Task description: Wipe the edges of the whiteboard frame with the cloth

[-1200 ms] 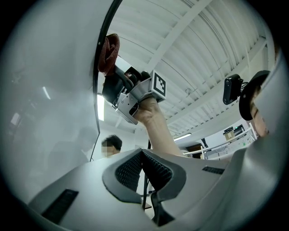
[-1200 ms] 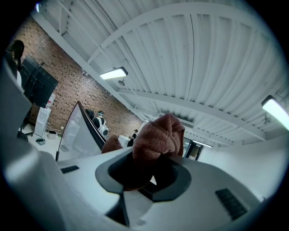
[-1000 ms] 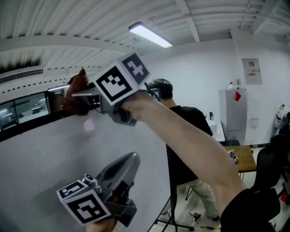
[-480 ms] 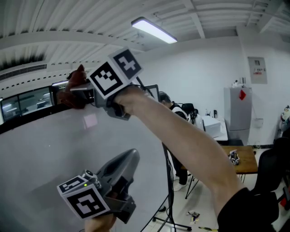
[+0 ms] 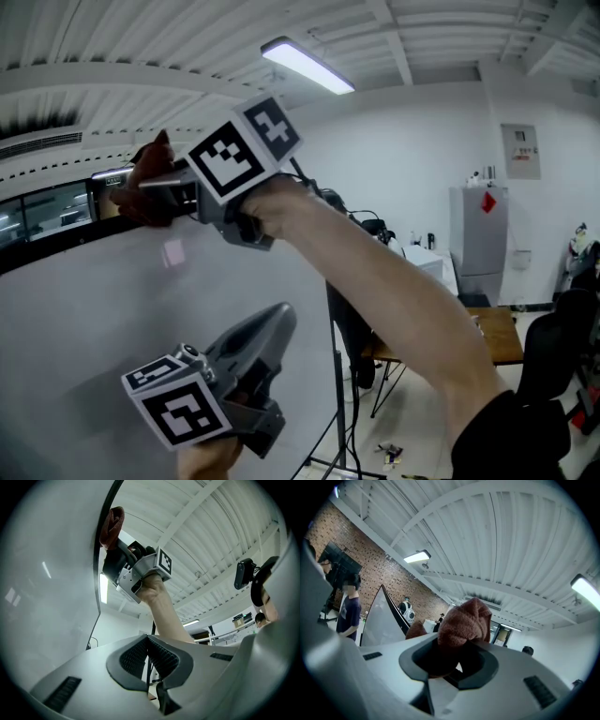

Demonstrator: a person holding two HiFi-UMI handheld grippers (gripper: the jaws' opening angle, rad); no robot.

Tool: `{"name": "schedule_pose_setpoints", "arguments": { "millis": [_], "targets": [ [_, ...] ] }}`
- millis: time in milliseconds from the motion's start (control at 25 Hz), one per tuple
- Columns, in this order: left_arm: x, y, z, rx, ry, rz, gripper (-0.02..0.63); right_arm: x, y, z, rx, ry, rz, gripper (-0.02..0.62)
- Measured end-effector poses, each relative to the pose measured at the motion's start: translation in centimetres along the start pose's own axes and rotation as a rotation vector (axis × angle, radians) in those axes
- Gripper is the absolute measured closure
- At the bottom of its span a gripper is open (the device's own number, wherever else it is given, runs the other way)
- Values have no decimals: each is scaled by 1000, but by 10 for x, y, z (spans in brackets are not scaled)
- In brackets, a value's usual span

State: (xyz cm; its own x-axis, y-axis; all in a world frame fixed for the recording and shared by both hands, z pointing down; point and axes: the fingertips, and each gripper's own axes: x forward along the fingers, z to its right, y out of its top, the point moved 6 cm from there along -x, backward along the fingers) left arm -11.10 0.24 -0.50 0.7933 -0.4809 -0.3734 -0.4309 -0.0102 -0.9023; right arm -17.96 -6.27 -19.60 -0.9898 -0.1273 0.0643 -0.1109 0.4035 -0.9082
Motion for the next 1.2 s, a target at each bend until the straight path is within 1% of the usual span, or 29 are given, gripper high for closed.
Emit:
{"name": "schedule_pose_setpoints", "arguments": {
  "millis": [160, 280, 400, 480, 600, 680, 880, 1200],
  "targets": [
    [26, 0, -4, 8, -30, -9, 618, -20, -6, 20, -19, -17, -14, 482],
    [49, -1, -8, 2, -57, -19, 618, -38, -9, 37, -8, -20, -10, 482],
    [57, -2, -15, -9, -87, -19, 618, -43, -14, 45, 1, -22, -12, 482],
    [57, -1, -18, -15, -106, -14, 618, -43, -15, 45, -3, -25, -14, 482],
    [55, 0, -23, -23, -132, -10, 618, -42, -12, 45, -42, -39, -21, 483],
    [52, 1, -28, -35, -150, -9, 618, -41, -10, 46, -49, -51, -28, 482],
    [45, 4, -37, -65, -191, 5, 618, -38, -18, 53, 16, -80, -29, 482],
    [41, 2, -47, -70, -222, -14, 618, -35, -21, 60, 29, -108, -11, 482]
  ]
}}
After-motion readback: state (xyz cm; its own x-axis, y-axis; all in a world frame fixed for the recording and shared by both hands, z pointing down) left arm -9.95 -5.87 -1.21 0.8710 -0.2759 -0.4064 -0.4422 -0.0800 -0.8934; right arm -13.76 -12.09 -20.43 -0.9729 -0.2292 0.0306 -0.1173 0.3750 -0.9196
